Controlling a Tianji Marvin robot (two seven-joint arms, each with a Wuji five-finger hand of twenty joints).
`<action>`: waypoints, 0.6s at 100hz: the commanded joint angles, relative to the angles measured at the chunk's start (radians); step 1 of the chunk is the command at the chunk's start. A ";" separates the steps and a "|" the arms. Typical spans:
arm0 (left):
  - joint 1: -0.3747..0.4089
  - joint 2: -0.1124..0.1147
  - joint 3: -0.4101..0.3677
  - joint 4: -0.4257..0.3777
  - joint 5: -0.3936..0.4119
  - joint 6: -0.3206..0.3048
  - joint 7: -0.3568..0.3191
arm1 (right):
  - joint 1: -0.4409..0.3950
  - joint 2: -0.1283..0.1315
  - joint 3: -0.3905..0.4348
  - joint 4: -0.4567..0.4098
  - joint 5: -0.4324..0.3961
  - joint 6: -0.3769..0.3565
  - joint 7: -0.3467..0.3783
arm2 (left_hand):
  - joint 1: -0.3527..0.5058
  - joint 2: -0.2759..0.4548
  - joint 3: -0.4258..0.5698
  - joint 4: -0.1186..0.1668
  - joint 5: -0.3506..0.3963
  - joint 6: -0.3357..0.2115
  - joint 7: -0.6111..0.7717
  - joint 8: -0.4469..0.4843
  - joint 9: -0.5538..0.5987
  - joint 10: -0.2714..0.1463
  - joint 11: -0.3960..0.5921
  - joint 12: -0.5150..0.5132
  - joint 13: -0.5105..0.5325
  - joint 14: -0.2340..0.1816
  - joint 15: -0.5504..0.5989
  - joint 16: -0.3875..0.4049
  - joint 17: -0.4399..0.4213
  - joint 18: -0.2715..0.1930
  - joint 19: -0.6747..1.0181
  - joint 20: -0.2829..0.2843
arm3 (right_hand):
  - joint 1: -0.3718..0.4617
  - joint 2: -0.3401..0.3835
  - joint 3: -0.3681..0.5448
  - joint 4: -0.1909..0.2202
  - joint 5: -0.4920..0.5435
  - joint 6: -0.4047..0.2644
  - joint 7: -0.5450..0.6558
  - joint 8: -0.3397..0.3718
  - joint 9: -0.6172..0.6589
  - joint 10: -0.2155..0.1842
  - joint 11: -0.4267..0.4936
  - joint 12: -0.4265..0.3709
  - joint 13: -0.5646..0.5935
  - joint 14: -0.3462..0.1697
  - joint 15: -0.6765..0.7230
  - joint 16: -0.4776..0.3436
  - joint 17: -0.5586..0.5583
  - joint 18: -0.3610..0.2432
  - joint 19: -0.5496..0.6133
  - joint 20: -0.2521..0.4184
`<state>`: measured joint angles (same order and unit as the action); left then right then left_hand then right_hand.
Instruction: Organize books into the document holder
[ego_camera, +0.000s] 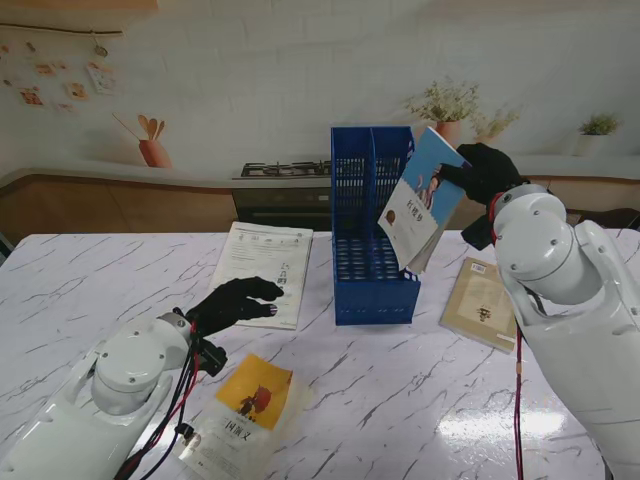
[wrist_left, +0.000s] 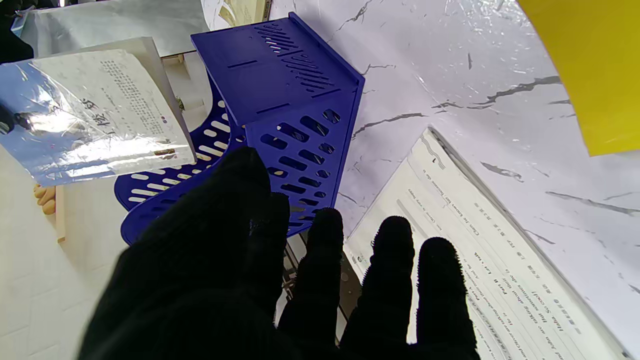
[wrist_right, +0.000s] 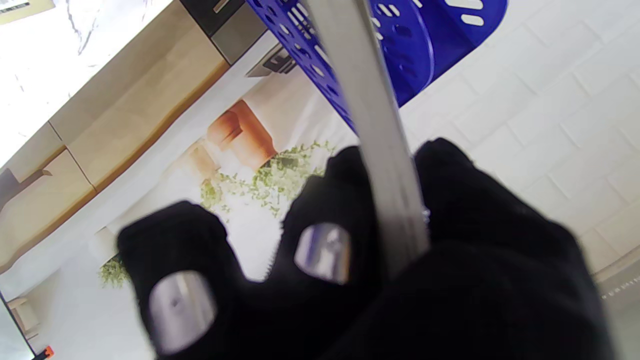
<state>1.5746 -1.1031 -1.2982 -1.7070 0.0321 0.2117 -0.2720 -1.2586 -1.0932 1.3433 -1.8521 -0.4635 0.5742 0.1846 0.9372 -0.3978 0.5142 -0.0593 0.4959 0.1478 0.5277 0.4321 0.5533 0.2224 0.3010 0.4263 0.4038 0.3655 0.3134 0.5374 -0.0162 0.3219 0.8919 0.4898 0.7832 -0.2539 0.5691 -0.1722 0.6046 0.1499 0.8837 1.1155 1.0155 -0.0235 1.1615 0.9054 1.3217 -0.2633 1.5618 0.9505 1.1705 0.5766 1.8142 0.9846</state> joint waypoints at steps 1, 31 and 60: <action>0.001 -0.002 0.003 0.009 -0.006 -0.018 -0.013 | 0.025 -0.019 -0.026 0.012 -0.003 0.010 -0.017 | -0.014 -0.011 0.001 0.022 -0.007 -0.036 0.015 0.021 0.007 -0.029 0.000 0.003 -0.007 -0.026 -0.009 -0.003 -0.009 -0.009 -0.032 0.003 | 0.141 0.126 0.122 0.094 -0.025 -0.259 0.135 0.000 0.097 -0.095 0.106 0.009 0.008 -0.109 0.074 0.024 0.062 -0.598 0.280 0.018; 0.002 -0.002 -0.001 0.013 -0.006 -0.004 -0.016 | 0.104 -0.040 -0.121 0.104 -0.030 0.042 -0.083 | -0.012 -0.011 0.002 0.022 -0.006 -0.034 0.020 0.025 0.007 -0.028 0.001 0.003 -0.007 -0.026 -0.009 -0.003 -0.009 -0.007 -0.031 0.006 | 0.143 0.126 0.124 0.091 -0.030 -0.250 0.144 -0.012 0.095 -0.096 0.106 0.004 0.008 -0.100 0.072 0.022 0.062 -0.589 0.280 0.016; 0.013 0.001 -0.008 0.012 -0.004 0.007 -0.026 | 0.159 -0.058 -0.184 0.196 -0.035 0.058 -0.131 | -0.010 -0.009 0.003 0.022 -0.006 -0.033 0.023 0.029 0.005 -0.028 0.000 0.003 -0.008 -0.026 -0.009 -0.004 -0.011 -0.009 -0.033 0.006 | 0.145 0.124 0.127 0.088 -0.029 -0.245 0.153 -0.027 0.098 -0.093 0.110 -0.002 0.008 -0.093 0.077 0.021 0.062 -0.586 0.280 0.018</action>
<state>1.5800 -1.1014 -1.3080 -1.6971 0.0314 0.2326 -0.2839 -1.1122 -1.1350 1.1720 -1.6736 -0.4985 0.6345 0.0651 0.9373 -0.3977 0.5143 -0.0593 0.4959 0.1478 0.5389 0.4439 0.5533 0.2223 0.3010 0.4263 0.4038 0.3654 0.3133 0.5374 -0.0162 0.3218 0.8918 0.4898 0.7832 -0.2538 0.5691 -0.1722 0.5967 0.1497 0.9014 1.0920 1.0155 -0.0241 1.1619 0.9056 1.3217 -0.2637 1.5621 0.9505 1.1711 0.5766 1.8142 0.9850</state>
